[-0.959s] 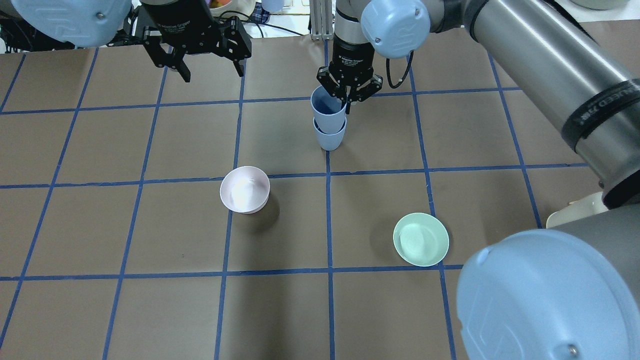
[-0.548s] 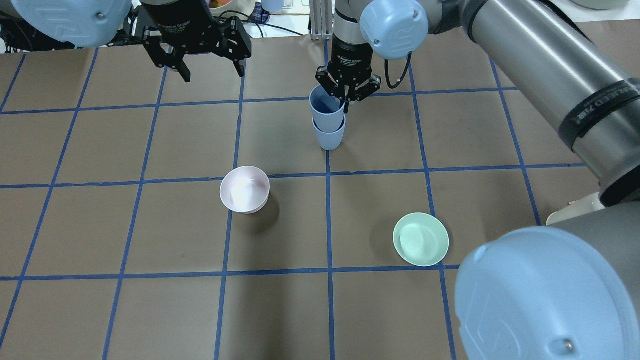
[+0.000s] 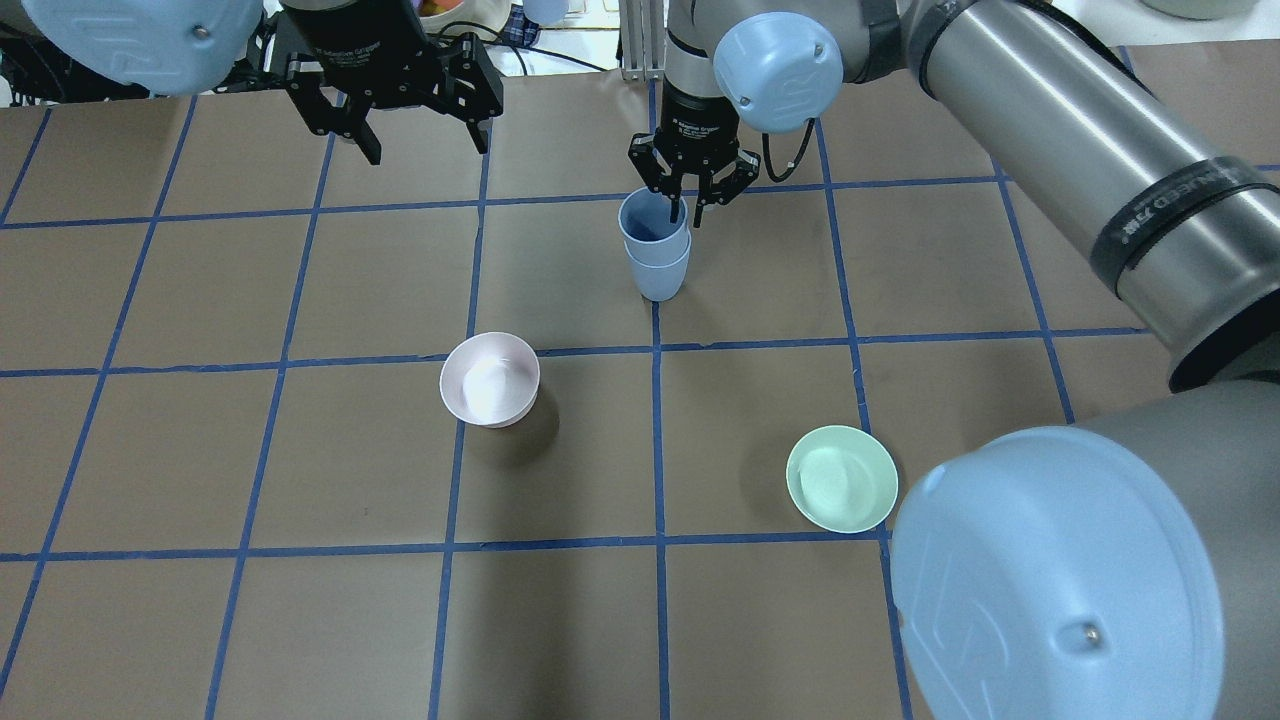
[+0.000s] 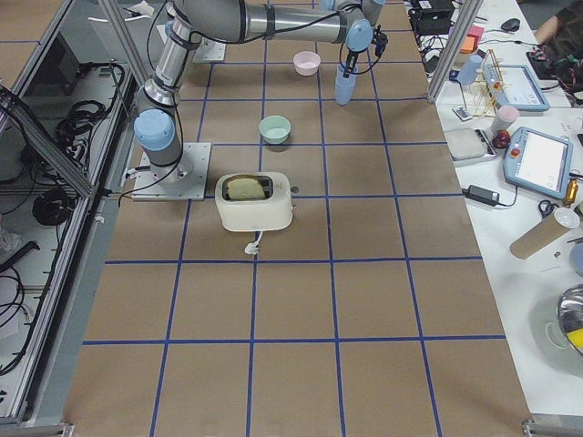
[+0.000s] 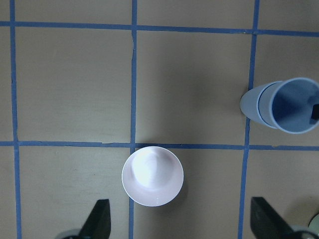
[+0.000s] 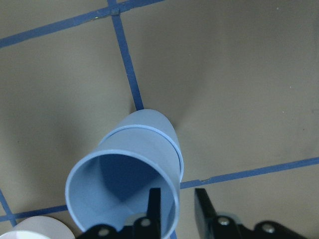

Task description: Stack blue cups with both arms

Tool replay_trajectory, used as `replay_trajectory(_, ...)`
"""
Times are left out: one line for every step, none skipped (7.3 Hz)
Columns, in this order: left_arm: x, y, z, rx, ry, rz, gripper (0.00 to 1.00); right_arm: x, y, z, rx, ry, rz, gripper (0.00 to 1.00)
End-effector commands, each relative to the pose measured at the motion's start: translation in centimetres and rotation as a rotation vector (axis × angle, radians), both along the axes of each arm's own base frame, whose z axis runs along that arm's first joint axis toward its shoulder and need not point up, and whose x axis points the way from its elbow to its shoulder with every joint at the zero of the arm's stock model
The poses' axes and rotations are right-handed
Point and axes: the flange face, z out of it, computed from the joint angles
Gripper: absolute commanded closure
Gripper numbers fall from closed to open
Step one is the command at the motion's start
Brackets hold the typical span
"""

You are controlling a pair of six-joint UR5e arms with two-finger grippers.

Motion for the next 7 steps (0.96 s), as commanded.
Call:
replay_trajectory(0.0, 0.0, 0.0, 0.000, 0.000, 0.000, 0.00, -1.3, -0.9, 2.1, -0.030, -0.003, 0.015, 0.06)
replay_trajectory(-0.1, 0.0, 0.0, 0.000, 0.000, -0.002, 0.00, -4.1, -1.9, 4.4, -0.062, 0.073, 0.133, 0.04)
replay_trajectory(-0.1, 0.0, 0.0, 0.000, 0.000, -0.002, 0.00, -7.9, -1.9, 7.3, -0.086, 0.140, 0.235, 0.02)
replay_trajectory(-0.1, 0.0, 0.0, 0.002, 0.000, 0.000, 0.00, -11.3, -0.9, 9.8, -0.082, 0.131, 0.279, 0.02)
replay_trajectory(-0.1, 0.1, 0.1, 0.000, 0.000, 0.000, 0.00, -14.5, 0.9, 11.8, -0.075, 0.124, 0.325, 0.02)
replay_trajectory(-0.2, 0.1, 0.0, 0.002, 0.000, -0.002, 0.00, -16.7, 4.0, 13.4, -0.078, 0.119, 0.357, 0.02)
replay_trajectory(-0.2, 0.2, -0.1, 0.003, 0.000, -0.005, 0.00, -17.0, 8.5, 15.1, -0.096, 0.120, 0.356, 0.03)
